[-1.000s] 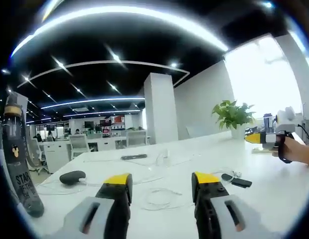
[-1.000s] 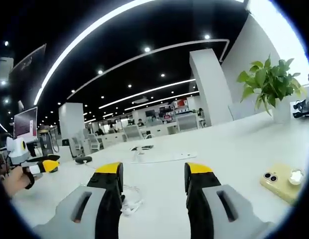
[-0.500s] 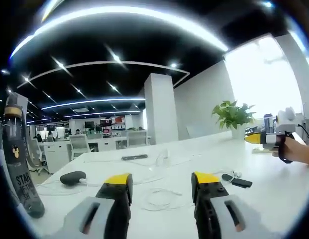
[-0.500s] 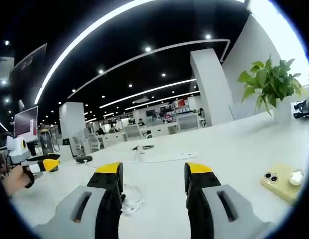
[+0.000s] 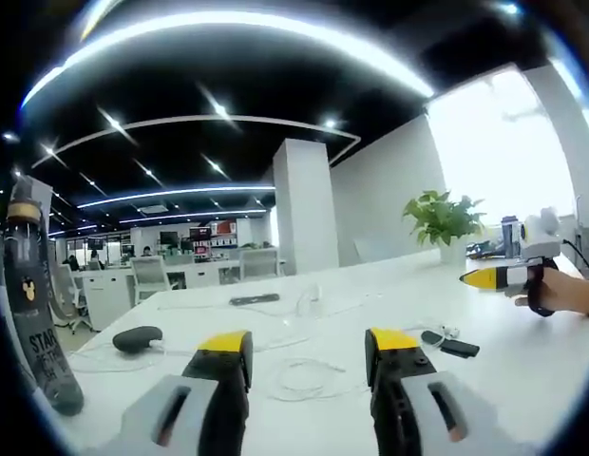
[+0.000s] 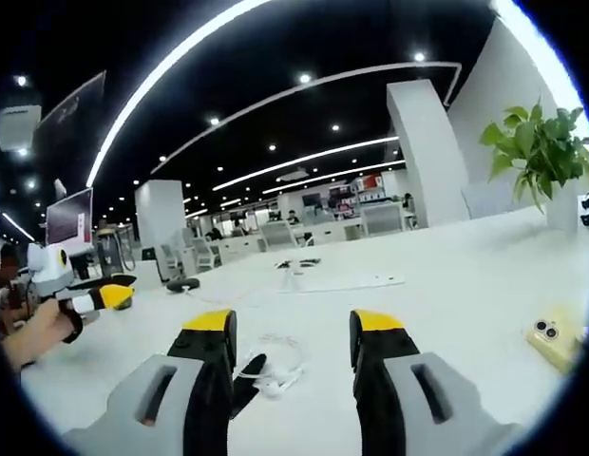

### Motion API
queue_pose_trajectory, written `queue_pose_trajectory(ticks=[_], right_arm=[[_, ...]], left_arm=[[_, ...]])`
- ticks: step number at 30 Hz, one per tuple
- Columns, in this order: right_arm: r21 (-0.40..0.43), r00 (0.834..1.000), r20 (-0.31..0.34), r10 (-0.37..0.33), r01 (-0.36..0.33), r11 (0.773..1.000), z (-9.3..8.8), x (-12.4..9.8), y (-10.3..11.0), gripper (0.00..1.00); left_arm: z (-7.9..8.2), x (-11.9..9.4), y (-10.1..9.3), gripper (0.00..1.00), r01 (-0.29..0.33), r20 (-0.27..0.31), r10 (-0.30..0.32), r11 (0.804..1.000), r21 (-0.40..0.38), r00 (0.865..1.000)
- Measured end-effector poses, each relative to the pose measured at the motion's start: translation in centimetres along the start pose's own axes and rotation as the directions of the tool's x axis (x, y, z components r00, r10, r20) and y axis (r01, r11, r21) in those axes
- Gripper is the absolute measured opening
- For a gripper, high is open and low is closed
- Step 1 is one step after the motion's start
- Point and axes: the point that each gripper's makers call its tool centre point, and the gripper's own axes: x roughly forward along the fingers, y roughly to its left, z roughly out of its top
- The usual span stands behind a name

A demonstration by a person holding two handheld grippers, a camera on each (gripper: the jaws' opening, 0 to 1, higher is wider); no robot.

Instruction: Peel open the Velcro strap on the desktop, arrange the wired earphones neatly onto it, and close the Velcro strap to secure them.

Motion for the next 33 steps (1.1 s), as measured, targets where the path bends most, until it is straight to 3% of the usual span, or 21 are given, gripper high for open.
queue_pose_trajectory(ticks=[3, 10, 13, 15, 23, 27, 30, 33], right_arm=[[0.026, 0.995, -0.065, 0.075, -0.074, 0.997, -1.5, 0.4, 1.0, 0.45], [-0.061, 0.977, -0.147, 0.156, -0.166, 0.984, -3.4, 0.6, 2.5, 0.38], [-0.033, 0.954, -0.187, 0.234, -0.244, 0.969, -4.4, 0.5, 3.7, 0.36], [-0.063, 0.944, -0.22, 0.246, -0.265, 0.962, -5.1, 0.3, 4.1, 0.34], [-0.096, 0.931, -0.278, 0.235, -0.271, 0.958, -6.6, 0.4, 3.9, 0.28], [-0.09, 0.934, -0.27, 0.232, -0.265, 0.96, -6.4, 0.4, 3.5, 0.26], [-0.162, 0.929, -0.262, 0.261, -0.309, 0.937, -6.0, 0.3, 3.9, 0.23], [-0.136, 0.919, -0.283, 0.274, -0.321, 0.937, -6.4, 0.1, 4.2, 0.22]], left_arm=[[0.0, 0.0, -0.1, 0.51, 0.002, 0.0, -0.002, 1.0, 0.0, 1.0], [0.0, 0.0, -0.2, 0.51, 0.008, 0.0, -0.008, 1.0, -0.001, 1.0], [0.1, 0.0, -0.3, 0.51, 0.012, 0.002, -0.012, 1.0, -0.002, 1.0], [0.1, 0.0, -0.3, 0.51, 0.013, 0.003, -0.013, 1.0, -0.003, 1.0], [0.3, -0.1, -0.6, 0.51, 0.021, 0.007, -0.021, 1.0, -0.008, 1.0], [0.4, -0.1, -0.8, 0.51, 0.026, 0.01, -0.026, 1.0, -0.01, 1.0], [0.5, -0.2, -0.9, 0.51, 0.029, 0.012, -0.029, 0.999, -0.012, 1.0], [0.6, -0.2, -0.9, 0.51, 0.033, 0.014, -0.032, 0.999, -0.016, 0.999]])
